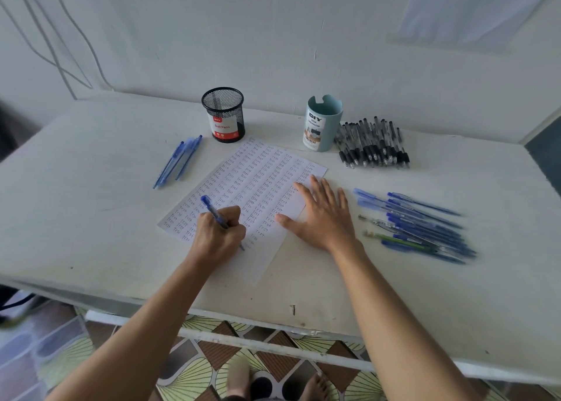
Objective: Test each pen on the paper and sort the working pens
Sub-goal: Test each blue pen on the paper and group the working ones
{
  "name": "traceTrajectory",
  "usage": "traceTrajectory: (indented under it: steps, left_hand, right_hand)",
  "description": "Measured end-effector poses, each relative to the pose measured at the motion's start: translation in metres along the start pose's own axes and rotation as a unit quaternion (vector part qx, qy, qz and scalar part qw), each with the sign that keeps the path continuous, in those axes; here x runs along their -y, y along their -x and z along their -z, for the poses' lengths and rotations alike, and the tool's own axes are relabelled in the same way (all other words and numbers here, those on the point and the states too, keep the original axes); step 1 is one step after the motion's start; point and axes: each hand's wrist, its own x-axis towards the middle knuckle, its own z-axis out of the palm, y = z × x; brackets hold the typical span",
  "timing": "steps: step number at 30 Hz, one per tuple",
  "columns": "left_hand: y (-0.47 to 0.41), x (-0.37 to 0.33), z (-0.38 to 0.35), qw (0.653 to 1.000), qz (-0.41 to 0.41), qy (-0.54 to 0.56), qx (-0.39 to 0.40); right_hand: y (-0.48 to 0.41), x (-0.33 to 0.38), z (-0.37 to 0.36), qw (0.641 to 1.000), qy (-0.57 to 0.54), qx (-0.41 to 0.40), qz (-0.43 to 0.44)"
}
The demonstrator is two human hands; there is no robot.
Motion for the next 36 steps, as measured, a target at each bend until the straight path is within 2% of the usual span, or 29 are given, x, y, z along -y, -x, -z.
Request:
traceTrajectory:
  steps: [5,11,13,15,18,22,27,31,33,36]
  left_hand:
    - [0.001,0.001,0.0,1.0,-0.013,0.002,0.02]
    - [0.002,0.0,-0.001,1.0,-0.021,0.003,0.013]
    - [0.0,0.001,-0.001,1.0,-0.001,0.012,0.002]
    - [-0.003,0.004,0.002,0.996,0.048,0.058,-0.04]
    - [-0.007,0.003,0.007,0.969,0.118,0.191,-0.103]
    - [-0.01,-0.003,0.014,0.945,0.131,0.289,-0.075]
    - [-0.022,-0.004,0.031,0.96,0.136,0.241,-0.037]
    - [-0.044,-0.002,0.049,0.962,0.141,0.217,-0.087]
    - [-0.059,0.001,0.058,0.973,0.125,0.146,-0.127]
    - [-0.081,0.012,0.071,0.976,0.107,-0.032,-0.187]
  right_hand:
    - [0.001,0.001,0.001,1.0,0.0,-0.004,0.0]
    - [0.001,0.001,0.002,1.0,-0.011,-0.008,-0.001]
    - [0.001,0.002,0.003,1.0,-0.019,-0.008,-0.003]
    - [0.001,0.003,0.006,1.0,-0.024,-0.003,-0.006]
    - [-0.001,0.011,0.008,0.999,-0.042,0.015,-0.024]
    - [-0.001,0.027,0.002,0.997,-0.035,0.002,-0.062]
    - [0.001,0.029,-0.003,0.999,0.006,-0.008,-0.052]
    - [-0.001,0.028,-0.003,0.999,0.011,-0.01,-0.048]
    - [0.0,0.028,-0.004,0.999,0.011,-0.014,-0.049]
    - [0.0,0.026,-0.006,0.999,0.013,-0.02,-0.049]
